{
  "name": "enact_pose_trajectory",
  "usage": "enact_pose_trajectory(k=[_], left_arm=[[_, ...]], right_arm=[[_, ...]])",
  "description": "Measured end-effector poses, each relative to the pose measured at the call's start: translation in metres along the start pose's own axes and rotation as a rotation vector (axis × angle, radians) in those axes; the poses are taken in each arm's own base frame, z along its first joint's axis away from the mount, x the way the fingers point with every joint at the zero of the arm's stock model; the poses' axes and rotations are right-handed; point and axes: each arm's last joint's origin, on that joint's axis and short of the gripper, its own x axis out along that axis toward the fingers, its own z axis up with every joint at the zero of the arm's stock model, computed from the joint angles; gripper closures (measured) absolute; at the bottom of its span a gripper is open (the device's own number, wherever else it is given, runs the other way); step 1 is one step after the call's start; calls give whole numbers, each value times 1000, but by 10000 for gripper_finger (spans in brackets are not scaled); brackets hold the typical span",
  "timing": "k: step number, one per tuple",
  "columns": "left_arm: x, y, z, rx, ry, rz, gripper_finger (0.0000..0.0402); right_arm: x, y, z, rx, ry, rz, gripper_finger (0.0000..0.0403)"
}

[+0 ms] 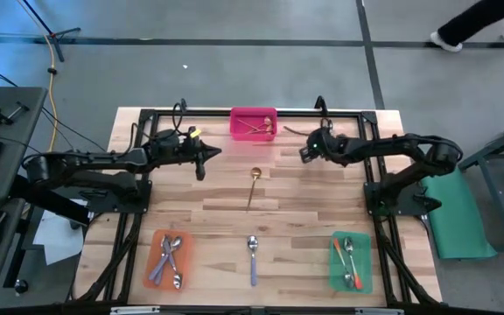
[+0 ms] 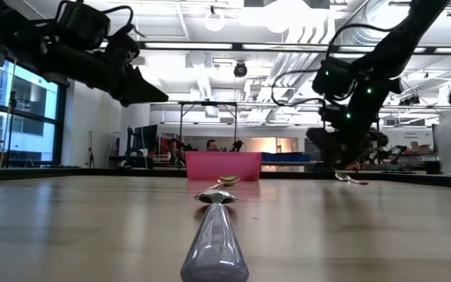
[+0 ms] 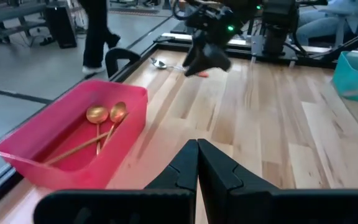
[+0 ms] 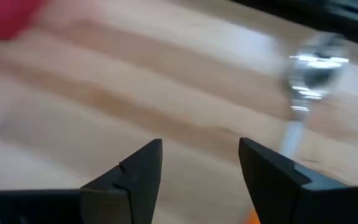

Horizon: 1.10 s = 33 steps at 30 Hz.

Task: Sort silverware by color (type)
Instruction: Put the orange spoon into the green bin

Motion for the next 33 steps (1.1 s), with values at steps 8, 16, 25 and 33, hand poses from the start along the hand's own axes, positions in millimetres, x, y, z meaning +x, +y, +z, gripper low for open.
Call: enact_pose_trajectory(k=[8,16,25,33], left_arm=[[-4,-1,-8,-33,14,-1,401],[-6,-1,-16,-28,41,-1,401],[-6,-2,-16,-18,36,-1,401],[-6,-2,-16,-18,37,-3,401]], right_arm=[[13,-38,9,122,47,-180,203],[30,-58,15,209,72,-222,216],[46,-52,12,196,67,-240,299],[46,-51,11,201,108,-174,381]])
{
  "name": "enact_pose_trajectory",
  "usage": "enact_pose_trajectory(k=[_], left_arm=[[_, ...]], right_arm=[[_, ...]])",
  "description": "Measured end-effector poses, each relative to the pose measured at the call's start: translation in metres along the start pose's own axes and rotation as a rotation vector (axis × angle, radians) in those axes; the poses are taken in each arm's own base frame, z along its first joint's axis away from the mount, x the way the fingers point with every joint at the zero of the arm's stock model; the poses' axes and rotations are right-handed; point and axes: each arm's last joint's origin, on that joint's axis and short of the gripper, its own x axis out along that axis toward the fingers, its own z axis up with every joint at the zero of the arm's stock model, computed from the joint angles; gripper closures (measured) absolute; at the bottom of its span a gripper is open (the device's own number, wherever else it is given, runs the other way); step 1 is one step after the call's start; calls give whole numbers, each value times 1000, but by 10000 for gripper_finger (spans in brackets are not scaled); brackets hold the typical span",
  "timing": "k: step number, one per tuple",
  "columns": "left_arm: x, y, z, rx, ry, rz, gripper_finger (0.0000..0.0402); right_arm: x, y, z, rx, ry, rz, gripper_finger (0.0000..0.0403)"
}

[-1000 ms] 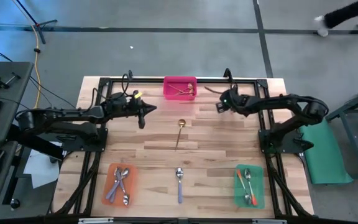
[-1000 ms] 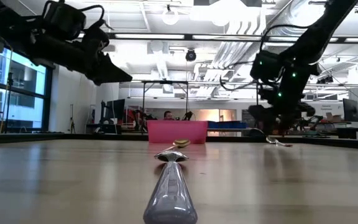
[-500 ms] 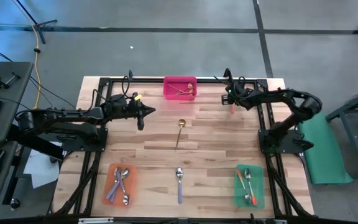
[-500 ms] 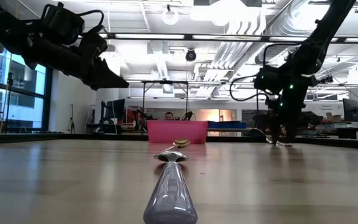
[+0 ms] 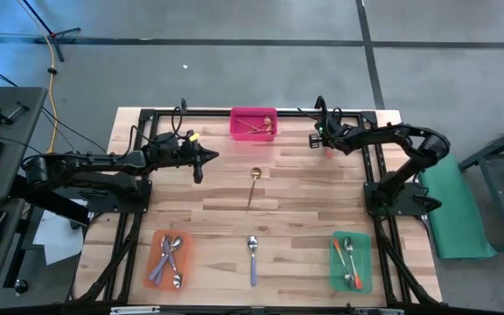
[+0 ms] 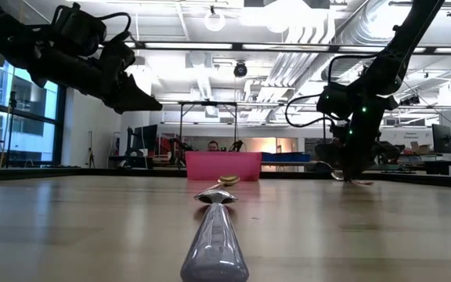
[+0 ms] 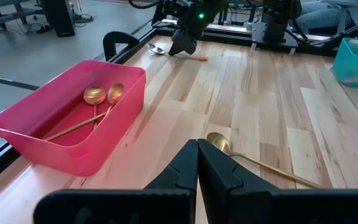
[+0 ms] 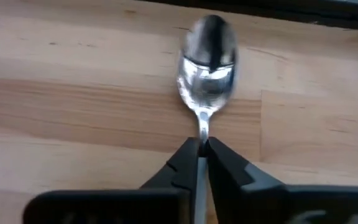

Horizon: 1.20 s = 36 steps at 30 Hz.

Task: Sort silverware by color (type)
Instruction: Put the orange spoon into the green bin

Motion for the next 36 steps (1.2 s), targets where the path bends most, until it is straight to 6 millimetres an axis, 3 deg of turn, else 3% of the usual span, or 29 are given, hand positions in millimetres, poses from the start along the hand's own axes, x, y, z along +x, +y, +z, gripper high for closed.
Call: enact_pose_trajectory(k=[6,10,13,20,26,36], left_arm=[[0,0,0,1,-1,0,401],[0,-1,0,0,-1,-3,401],[0,-3,0,4,-4,-12,401],[-1,-7,-7,11,-11,-31,401],[-1,-9,-7,15,-15,-42,401],[-1,-9,-7,16,-21,-42,401]], right_arm=[[-1,0,-2,-27,62,69,400],[-15,-1,-3,-29,121,151,402],[-35,-4,-9,-40,191,203,402],[-102,-7,-26,-46,182,293,403],[-159,-11,-60,-17,216,459,403],[-227,-1,-116,-42,304,638,403]])
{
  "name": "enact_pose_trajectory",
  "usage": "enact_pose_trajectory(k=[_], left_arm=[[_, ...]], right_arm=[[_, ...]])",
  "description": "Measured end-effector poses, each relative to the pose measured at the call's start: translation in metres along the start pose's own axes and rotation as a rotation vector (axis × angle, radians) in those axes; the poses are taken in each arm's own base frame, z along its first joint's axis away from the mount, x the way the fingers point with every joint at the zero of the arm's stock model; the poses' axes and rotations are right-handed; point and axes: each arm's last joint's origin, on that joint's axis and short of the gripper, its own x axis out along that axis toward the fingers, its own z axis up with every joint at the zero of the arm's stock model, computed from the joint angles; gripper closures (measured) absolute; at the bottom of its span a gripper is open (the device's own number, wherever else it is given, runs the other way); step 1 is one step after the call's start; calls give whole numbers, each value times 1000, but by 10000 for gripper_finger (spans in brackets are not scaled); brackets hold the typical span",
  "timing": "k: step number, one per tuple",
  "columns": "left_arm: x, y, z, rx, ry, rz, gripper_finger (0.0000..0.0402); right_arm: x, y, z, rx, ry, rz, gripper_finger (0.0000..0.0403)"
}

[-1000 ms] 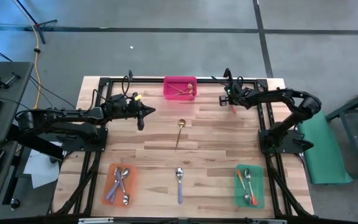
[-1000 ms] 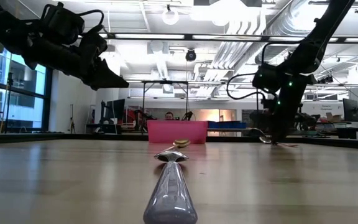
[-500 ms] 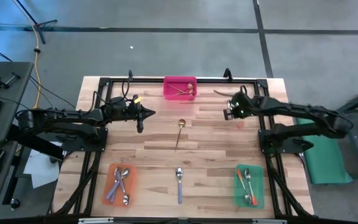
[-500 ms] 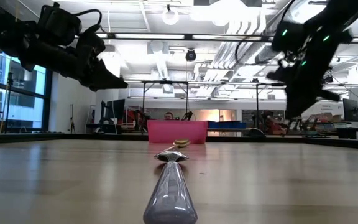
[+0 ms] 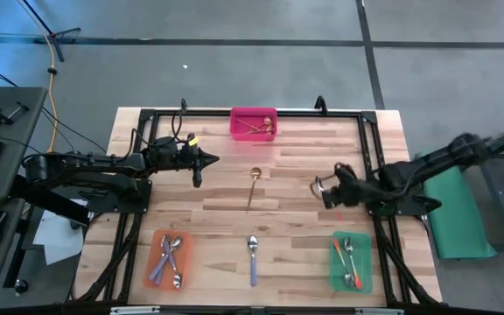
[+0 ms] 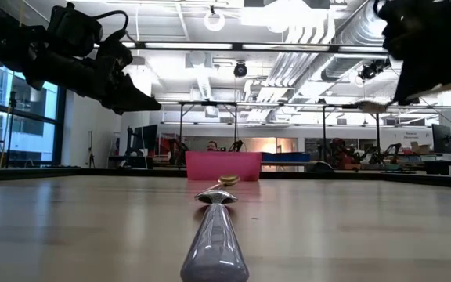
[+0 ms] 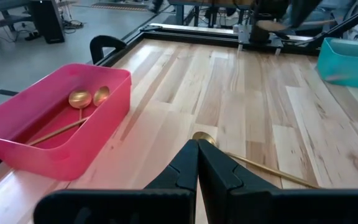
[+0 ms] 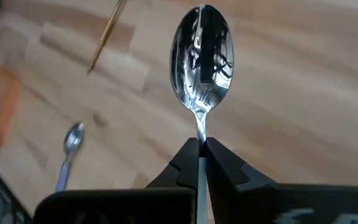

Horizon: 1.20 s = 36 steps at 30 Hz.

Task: Sort silverware by color (type)
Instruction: Put the orange spoon into the green bin

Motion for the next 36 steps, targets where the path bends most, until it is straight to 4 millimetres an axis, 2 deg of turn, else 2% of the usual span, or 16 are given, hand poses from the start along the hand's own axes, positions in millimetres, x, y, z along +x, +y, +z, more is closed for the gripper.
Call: enact_pose_trajectory(k=[6,11,15,19,24,30,33,36], left_arm=[[0,0,0,0,1,0,401],[0,0,0,0,1,7,401],[0,0,0,0,1,8,401],[0,0,0,0,1,7,401],[0,0,0,-18,4,-3,401],[1,-13,-1,-2,12,-68,401],[1,-22,-1,11,15,-111,401],[1,-30,-2,18,21,-154,401]], right_arm=[[-18,38,-41,1,102,-72,403],[-26,62,-90,51,211,-166,403],[-27,72,-130,114,244,-263,403],[-14,71,-160,86,294,-393,403],[9,65,-173,38,257,-495,403],[19,62,-178,12,264,-556,399],[20,63,-177,-9,269,-556,379],[16,65,-172,-48,287,-569,342]])
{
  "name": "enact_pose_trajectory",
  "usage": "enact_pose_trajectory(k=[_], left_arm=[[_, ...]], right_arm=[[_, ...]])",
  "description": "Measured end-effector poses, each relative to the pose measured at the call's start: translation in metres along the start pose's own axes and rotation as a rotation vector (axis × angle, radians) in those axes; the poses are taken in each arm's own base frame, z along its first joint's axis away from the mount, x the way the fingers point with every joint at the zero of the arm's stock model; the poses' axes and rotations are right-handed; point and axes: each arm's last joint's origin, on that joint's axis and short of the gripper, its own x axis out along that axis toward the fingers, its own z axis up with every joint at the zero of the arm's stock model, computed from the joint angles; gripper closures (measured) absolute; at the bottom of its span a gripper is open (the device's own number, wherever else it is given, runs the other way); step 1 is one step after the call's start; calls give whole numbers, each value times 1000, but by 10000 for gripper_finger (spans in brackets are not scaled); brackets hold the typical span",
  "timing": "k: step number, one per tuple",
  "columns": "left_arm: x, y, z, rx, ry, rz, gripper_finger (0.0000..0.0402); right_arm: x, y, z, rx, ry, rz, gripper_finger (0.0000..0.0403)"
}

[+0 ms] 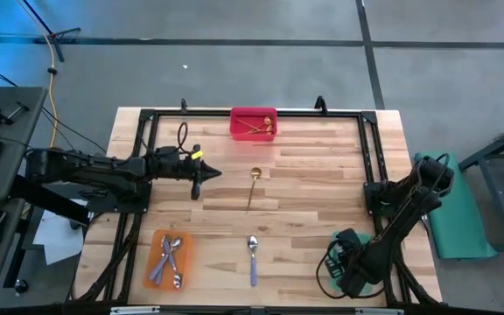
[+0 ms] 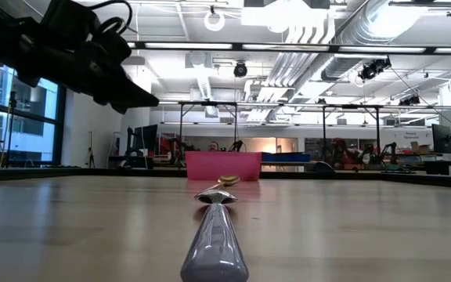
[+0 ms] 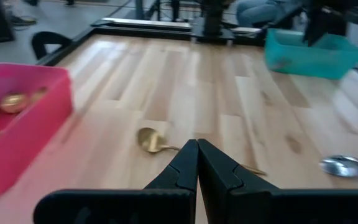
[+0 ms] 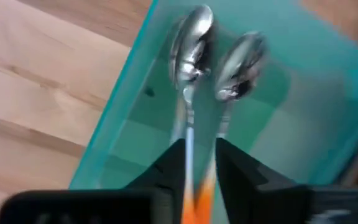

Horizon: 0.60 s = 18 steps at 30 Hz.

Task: Sort silverware by color (type)
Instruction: Put the orange spoon into the green bin, then put the purple spoon into the orange bin

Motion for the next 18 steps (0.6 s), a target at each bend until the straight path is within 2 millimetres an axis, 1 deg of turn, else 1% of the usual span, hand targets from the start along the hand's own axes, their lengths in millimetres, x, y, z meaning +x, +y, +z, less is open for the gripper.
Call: enact_pose_trajectory(k=[5,8,11,12,14,18], left_arm=[[1,-12,-2,-3,21,-50,401],[2,-18,-3,-1,33,-46,401],[2,-25,-5,9,47,-48,401],[2,-27,-5,13,51,-59,401],[2,-33,-5,22,54,-96,401],[4,-47,-11,74,85,-179,401]], right_arm=[[-25,-2,12,-87,-34,-83,276],[-40,2,23,-168,-133,-12,256],[-46,11,38,-259,-262,115,253],[-47,14,43,-286,-291,149,254],[-42,23,55,-358,-331,192,257],[-23,43,86,-545,-395,242,269]])
